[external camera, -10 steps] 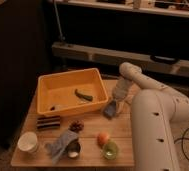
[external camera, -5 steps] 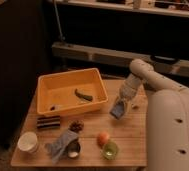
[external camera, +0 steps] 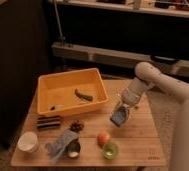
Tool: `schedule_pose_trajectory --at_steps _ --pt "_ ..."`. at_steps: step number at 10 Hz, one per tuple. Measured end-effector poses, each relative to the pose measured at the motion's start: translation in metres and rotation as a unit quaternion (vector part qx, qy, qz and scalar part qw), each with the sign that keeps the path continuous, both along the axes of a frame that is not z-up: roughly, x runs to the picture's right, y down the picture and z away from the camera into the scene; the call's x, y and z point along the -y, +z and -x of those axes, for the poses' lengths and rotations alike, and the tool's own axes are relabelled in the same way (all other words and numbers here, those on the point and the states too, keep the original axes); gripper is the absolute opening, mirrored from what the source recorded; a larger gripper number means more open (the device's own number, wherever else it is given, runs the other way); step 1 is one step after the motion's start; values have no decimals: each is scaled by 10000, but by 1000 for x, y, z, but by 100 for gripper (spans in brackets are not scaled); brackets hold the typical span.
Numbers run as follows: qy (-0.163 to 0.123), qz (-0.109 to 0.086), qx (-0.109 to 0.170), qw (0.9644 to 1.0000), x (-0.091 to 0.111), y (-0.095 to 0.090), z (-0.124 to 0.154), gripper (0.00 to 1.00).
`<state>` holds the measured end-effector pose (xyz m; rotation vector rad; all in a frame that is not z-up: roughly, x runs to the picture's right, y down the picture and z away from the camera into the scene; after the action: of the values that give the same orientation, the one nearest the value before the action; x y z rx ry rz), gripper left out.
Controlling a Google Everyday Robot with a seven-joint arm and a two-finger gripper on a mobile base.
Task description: Place sponge in plastic cup
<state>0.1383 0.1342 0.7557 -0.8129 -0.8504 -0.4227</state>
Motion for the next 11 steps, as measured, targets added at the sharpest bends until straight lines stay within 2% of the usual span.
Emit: schedule_pose_trajectory --at_steps 2,7,8,11 --pt "-3 -64 39 10000 -3 -12 8 0" --pt "-60 -57 78 9999 -6 -14 11 0" --pt "-143 -74 174 9997 -11 -19 18 0" --pt "-216 -104 408 9989 -37 -50 33 0"
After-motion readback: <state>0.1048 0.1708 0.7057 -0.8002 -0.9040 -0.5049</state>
